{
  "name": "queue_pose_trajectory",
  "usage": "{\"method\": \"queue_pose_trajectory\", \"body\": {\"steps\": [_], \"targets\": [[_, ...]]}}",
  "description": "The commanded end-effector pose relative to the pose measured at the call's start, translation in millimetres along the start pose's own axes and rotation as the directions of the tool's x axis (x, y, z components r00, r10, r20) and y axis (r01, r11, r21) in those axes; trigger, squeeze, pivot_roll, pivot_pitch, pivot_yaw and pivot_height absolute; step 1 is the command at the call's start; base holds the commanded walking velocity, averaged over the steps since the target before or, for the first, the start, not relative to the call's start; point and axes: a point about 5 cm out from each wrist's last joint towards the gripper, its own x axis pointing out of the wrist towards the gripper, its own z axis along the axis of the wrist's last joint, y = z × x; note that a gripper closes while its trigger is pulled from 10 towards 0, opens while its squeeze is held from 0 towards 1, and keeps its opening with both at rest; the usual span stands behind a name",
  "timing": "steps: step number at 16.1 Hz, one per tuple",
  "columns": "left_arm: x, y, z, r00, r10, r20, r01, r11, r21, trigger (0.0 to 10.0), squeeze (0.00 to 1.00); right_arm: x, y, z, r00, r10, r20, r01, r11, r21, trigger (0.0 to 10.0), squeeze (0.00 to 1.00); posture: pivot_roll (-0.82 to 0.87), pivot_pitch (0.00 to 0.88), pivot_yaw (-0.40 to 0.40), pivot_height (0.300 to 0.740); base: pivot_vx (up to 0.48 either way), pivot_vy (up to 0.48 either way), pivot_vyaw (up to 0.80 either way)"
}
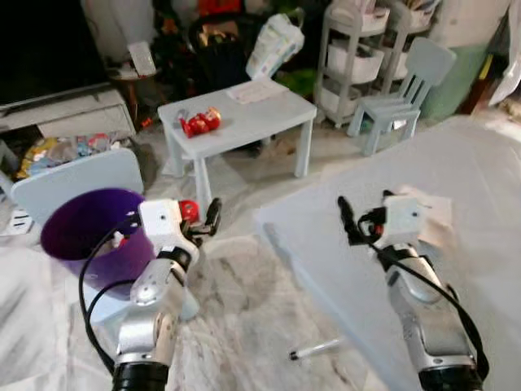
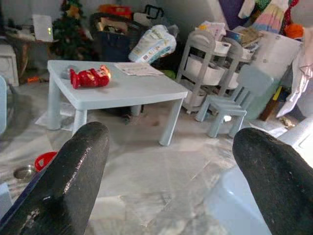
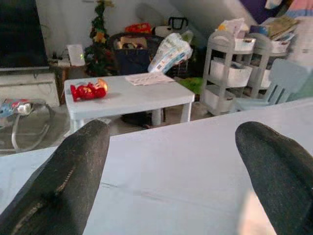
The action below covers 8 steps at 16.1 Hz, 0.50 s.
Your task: Picking trash to rubbish bin
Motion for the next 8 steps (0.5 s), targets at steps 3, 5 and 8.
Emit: {"method": "queue_pose_trajectory", "body": {"steps": [3,5,8], "targets": [[0.3,9.3,5.2,0.999,0.033,0.013,-0.033,0.999,-0.004,10.0,0.00,3.6,6.1,6.6,0.999,0.016,0.029,-0.016,1.000,0.001,10.0,0.00,-0.02,0.000,-0.008,0.740,0.000,0.000,0.00],[1.1,11.2,5.8,0.999,0.047,0.012,-0.046,0.998,-0.030,10.0,0.00,3.9,5.1,7.1,0.999,0.015,0.031,-0.015,1.000,-0.003,10.0,0.00,-0.02,0.000,-0.009,0.740,0.000,0.000,0.00],[2.2,11.3,7.9,0.999,0.047,0.019,-0.046,0.998,-0.045,10.0,0.00,4.7,4.0,8.0,0.999,0.013,0.034,-0.013,1.000,-0.006,10.0,0.00,-0.02,0.000,-0.008,0.740,0.000,0.000,0.00]]}}
